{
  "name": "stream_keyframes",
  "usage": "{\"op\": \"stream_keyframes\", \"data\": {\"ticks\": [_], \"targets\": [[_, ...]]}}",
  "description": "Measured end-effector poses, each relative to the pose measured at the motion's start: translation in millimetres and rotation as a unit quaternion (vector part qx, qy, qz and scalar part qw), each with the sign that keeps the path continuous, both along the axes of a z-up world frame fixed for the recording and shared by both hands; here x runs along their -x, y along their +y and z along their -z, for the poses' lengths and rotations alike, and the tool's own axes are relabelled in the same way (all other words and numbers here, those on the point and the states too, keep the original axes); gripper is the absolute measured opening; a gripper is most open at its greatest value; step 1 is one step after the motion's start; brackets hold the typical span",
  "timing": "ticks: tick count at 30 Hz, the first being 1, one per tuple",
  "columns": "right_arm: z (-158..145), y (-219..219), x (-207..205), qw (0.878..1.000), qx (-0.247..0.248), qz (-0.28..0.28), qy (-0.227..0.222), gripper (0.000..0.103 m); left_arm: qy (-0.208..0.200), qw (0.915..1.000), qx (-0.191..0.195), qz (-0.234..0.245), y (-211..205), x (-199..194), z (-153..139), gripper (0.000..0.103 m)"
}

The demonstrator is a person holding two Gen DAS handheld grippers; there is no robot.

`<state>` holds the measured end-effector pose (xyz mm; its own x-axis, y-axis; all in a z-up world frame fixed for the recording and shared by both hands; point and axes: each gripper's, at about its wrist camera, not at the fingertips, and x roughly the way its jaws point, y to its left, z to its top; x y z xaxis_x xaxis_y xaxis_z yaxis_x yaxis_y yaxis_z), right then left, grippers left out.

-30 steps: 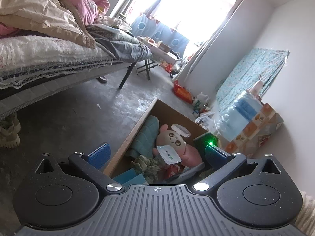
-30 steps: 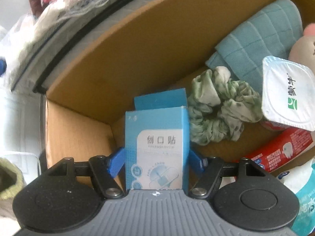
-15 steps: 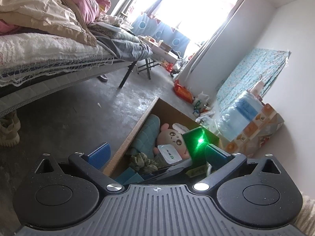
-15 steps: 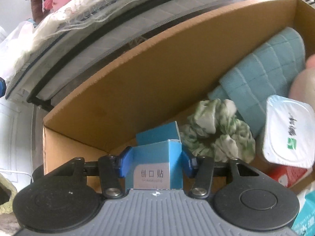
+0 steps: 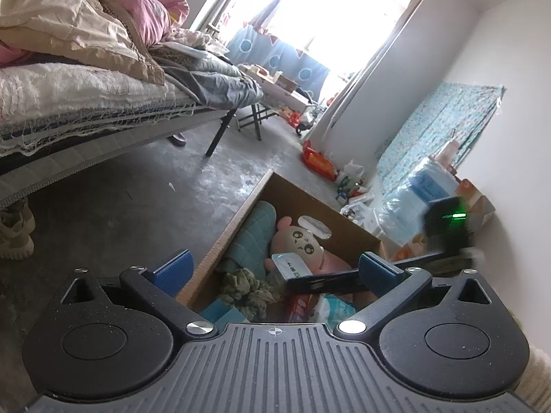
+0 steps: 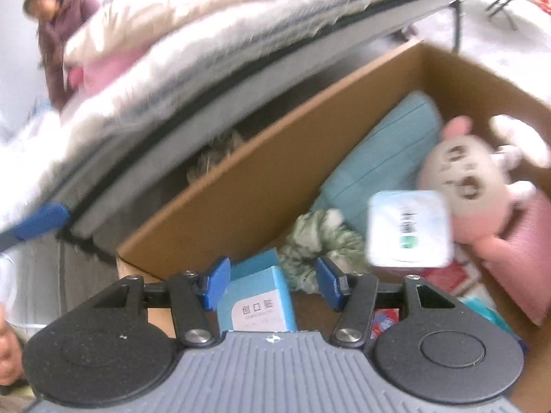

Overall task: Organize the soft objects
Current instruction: 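Move both open tools back over the bed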

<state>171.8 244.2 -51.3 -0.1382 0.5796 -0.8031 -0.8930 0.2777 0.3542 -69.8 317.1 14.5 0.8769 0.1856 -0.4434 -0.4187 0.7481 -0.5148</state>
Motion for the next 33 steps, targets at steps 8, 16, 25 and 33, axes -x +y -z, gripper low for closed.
{"op": "stream_keyframes", "data": {"ticks": [8,16,25,33], "targets": [[-88,-105,-1,0.989,-0.119,0.084,-0.039,0.087,0.006,0.9997,-0.023,0.002,-18,0,-17,0.102],[-161,-240,41,0.947,-0.228,0.181,-0.135,0.103,0.016,0.9976,-0.049,0.045,-65,-14,-43,0.103],[-172,-374,92,0.883,-0.284,0.297,-0.225,0.103,0.013,0.9845,-0.109,0.137,-157,-50,-70,0.103],[-153,-455,90,0.832,-0.303,0.397,-0.241,0.103,0.007,0.9673,-0.114,0.227,-225,-120,-78,0.103]]}}
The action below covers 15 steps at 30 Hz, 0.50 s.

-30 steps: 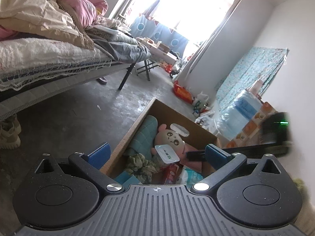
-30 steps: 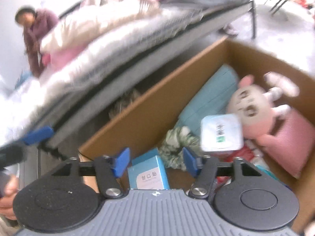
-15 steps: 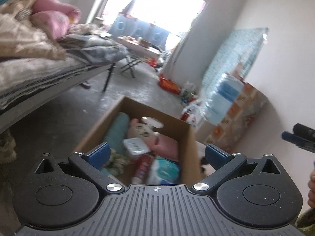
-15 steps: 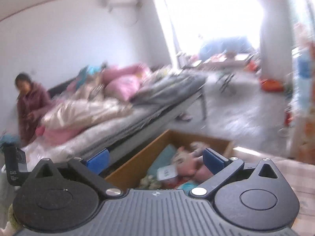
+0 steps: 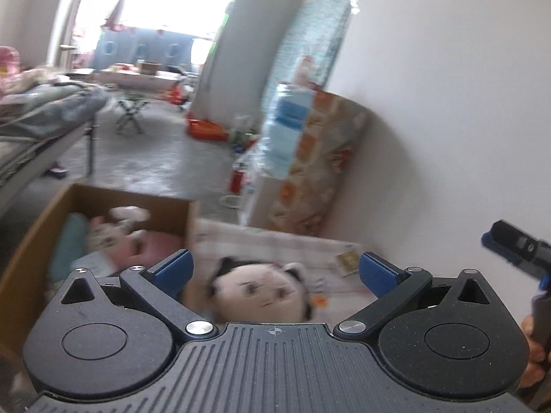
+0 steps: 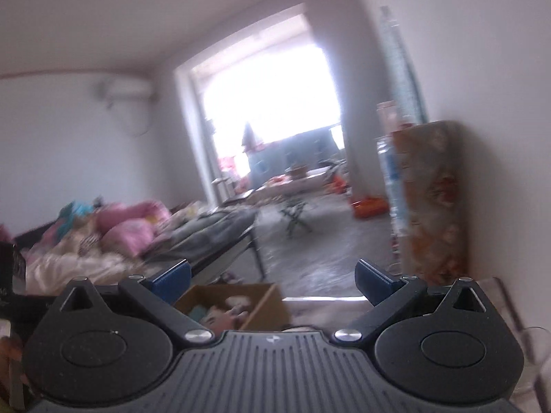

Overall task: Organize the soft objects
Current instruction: 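Move both open tools back over the bed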

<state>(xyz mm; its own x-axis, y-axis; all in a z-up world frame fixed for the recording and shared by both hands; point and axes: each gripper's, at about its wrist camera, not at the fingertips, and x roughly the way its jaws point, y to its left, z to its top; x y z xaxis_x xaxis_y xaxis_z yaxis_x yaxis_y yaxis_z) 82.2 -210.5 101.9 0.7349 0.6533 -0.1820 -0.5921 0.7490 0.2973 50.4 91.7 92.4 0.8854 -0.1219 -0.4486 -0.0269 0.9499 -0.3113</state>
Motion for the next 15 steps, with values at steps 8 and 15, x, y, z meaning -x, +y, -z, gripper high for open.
{"op": "stream_keyframes", "data": {"ticks": [8,15], "targets": [[32,-37,-25,0.997,-0.014,0.075,-0.001,0.103,0.057,0.9973,0.003,0.047,-47,-92,11,0.103],[89,-45,-66,0.991,0.001,0.122,0.050,0.103,0.146,0.9867,-0.011,0.071,-77,-173,40,0.103]]}}
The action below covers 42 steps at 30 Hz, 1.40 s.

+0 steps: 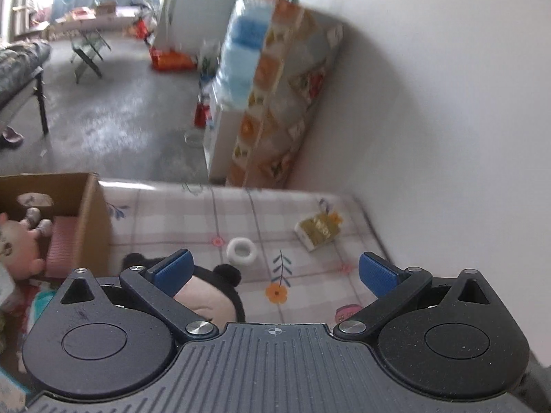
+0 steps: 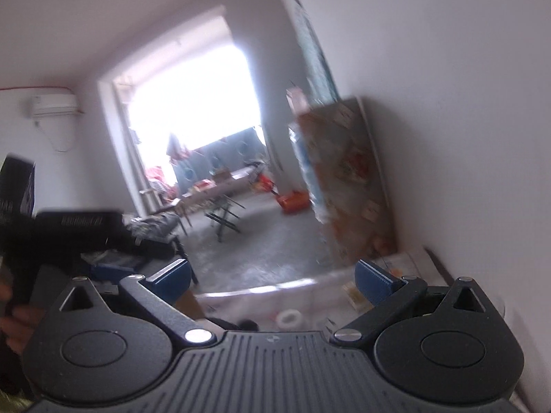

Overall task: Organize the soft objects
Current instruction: 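Move both open tools back over the bed, then grasp the white tape roll with the left tool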

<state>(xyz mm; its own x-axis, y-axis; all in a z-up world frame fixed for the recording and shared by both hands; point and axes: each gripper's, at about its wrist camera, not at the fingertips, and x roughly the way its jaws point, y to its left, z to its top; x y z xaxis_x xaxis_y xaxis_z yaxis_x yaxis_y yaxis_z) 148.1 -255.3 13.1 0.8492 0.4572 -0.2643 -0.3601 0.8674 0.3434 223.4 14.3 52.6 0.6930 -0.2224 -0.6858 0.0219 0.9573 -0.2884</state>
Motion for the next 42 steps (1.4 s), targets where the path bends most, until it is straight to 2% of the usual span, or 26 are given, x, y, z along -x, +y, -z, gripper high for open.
{"op": "stream_keyframes", "data": {"ticks": [4,6,10,13,16,19,23,24,28,36,38,42], "targets": [[31,0,-22,0.999,-0.002,0.005,0.036,0.103,0.070,0.9974,0.018,-0.003,-4,-47,29,0.102],[45,1,-30,0.998,0.007,0.008,0.054,0.102,0.090,0.9958,0.014,-0.003,-9,-68,44,0.102],[65,3,-41,0.997,0.015,0.009,0.079,0.101,0.157,0.9876,0.003,-0.004,-17,-117,81,0.101],[68,5,-45,0.996,0.019,0.006,0.086,0.101,0.199,0.9797,-0.026,-0.013,-21,-147,108,0.100],[65,7,-45,0.997,0.018,-0.002,0.078,0.101,0.235,0.9710,-0.036,-0.019,-19,-173,134,0.096],[61,10,-44,0.997,0.017,-0.008,0.068,0.101,0.263,0.9639,-0.039,0.004,-23,-193,155,0.096],[62,17,-46,0.997,0.028,-0.017,0.068,0.101,0.275,0.9598,-0.055,0.015,-29,-207,172,0.092],[62,18,-47,0.997,0.031,-0.017,0.069,0.101,0.276,0.9593,-0.060,0.014,-30,-210,174,0.094],[63,18,-49,0.997,0.030,-0.021,0.074,0.101,0.267,0.9608,-0.072,0.015,-35,-214,173,0.091],[61,15,-48,0.997,0.027,-0.019,0.070,0.101,0.244,0.9600,-0.134,0.027,-47,-203,168,0.061],[59,12,-45,0.997,0.023,-0.016,0.068,0.101,0.237,0.9608,-0.142,0.024,-50,-201,167,0.050],[57,6,-40,0.998,0.020,0.002,0.057,0.101,0.228,0.9598,-0.162,0.027,-63,-198,165,0.048]]}}
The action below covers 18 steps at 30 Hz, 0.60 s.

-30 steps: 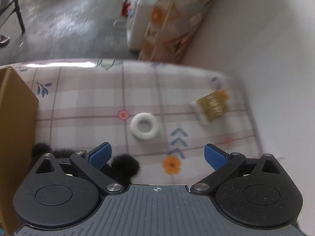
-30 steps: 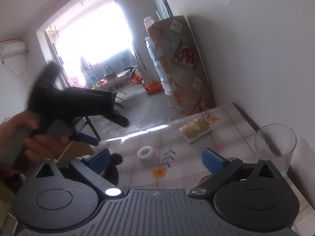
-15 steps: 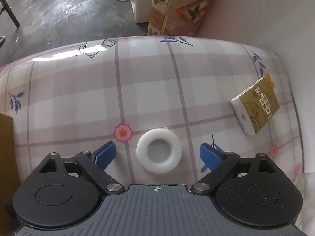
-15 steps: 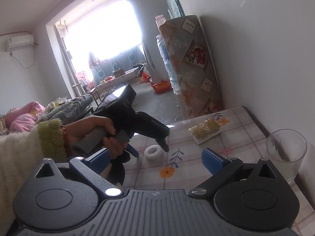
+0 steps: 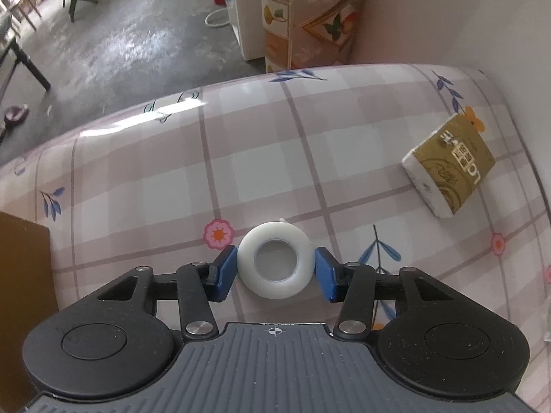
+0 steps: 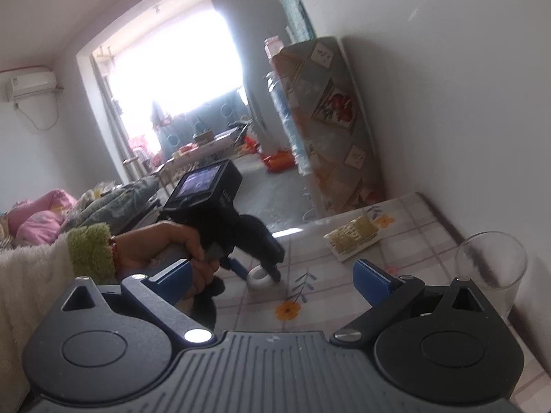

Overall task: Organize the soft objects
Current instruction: 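Grasp the white tape roll with the left tool, then lift the tape roll with the left tool while the right tool reaches the gold snack pack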

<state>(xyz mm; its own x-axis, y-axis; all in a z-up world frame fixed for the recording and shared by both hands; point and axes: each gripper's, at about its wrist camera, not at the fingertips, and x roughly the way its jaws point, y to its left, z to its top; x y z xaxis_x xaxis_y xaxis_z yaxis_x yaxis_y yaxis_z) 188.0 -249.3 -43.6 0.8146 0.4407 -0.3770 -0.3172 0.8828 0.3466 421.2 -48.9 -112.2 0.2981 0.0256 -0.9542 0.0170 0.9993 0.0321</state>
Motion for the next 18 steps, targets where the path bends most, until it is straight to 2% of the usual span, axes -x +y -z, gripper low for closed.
{"op": "stream_keyframes", "data": {"ticks": [4,6,7,9,10,12,15,18], "targets": [[-3,-7,7,0.999,0.016,0.031,-0.026,0.101,0.001,0.9999,0.002,0.015,-14,8,-1,0.048],[-5,-12,10,0.996,0.030,0.066,-0.045,0.101,0.000,0.9994,-0.008,0.035,-27,19,-2,0.048],[-7,-17,15,0.992,0.038,0.105,-0.062,0.101,-0.003,0.9985,-0.019,0.052,-35,27,-2,0.048],[-13,-22,27,0.975,0.068,0.181,-0.110,0.101,-0.005,0.9961,-0.030,0.083,-50,44,-3,0.048],[-16,-25,33,0.967,0.076,0.202,-0.134,0.101,-0.004,0.9949,-0.031,0.096,-57,52,-4,0.048],[-19,-35,43,0.962,0.052,0.218,-0.157,0.102,-0.001,0.9916,-0.029,0.126,-72,71,-5,0.048],[-21,-52,47,0.966,-0.013,0.214,-0.147,0.102,-0.001,0.9864,-0.026,0.162,-88,99,-6,0.048],[-21,-60,50,0.964,-0.037,0.220,-0.142,0.102,0.000,0.9831,-0.013,0.183,-93,129,-7,0.048]]}}
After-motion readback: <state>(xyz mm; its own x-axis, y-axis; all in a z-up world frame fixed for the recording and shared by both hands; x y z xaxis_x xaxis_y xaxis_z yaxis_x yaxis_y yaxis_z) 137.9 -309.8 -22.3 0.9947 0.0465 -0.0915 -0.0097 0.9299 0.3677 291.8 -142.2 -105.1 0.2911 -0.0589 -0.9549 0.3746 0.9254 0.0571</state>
